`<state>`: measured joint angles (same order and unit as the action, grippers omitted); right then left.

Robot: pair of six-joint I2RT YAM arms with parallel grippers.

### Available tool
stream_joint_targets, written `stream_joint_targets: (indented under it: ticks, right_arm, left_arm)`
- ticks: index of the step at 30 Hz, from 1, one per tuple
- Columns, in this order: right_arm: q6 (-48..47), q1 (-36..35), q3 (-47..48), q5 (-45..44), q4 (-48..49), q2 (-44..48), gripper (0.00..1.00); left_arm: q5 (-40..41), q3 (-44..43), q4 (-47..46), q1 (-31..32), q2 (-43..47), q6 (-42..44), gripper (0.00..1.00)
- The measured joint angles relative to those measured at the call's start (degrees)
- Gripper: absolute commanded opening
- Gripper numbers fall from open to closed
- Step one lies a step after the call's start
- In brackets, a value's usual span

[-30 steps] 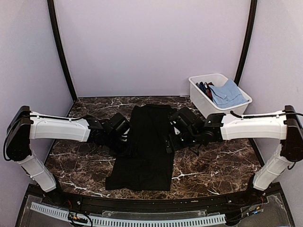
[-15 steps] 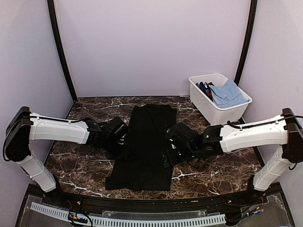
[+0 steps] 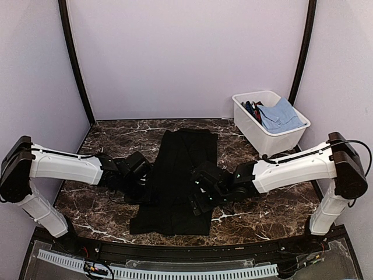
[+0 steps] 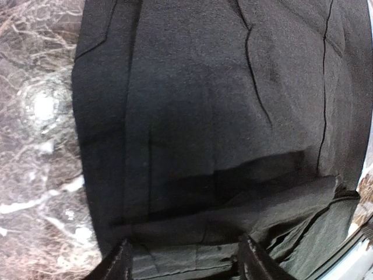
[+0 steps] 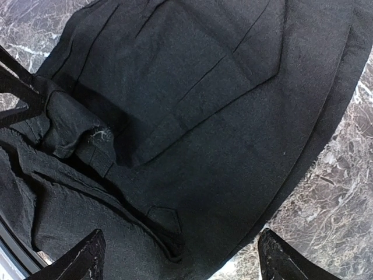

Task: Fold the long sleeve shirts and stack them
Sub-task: Flatten out the square-folded shirt at the center of the board.

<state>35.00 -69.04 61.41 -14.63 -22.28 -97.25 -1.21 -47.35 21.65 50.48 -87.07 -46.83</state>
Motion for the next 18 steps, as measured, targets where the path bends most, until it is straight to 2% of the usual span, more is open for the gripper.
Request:
stream_joint_targets:
  ticks: [3,9,18]
  right_arm:
    - [0.1,0.0,0.0,0.7,0.0,-0.4,0.80]
    - [0.9,-0.2,-1.4,3.1,1.0,-0.4,0.59]
    - [2.1,-0.9,-2.8,6.9,3.0,-1.7,0.34]
  left_arm:
    - [-0.8,0.0,-1.2,0.0,-0.7,-0.1,0.45]
    - [-1.7,-0.1,-2.4,0.0,-1.5,-0.2,0.26]
    - [-2.4,-0.2,-3.5,0.0,-1.5,-0.1,0.09]
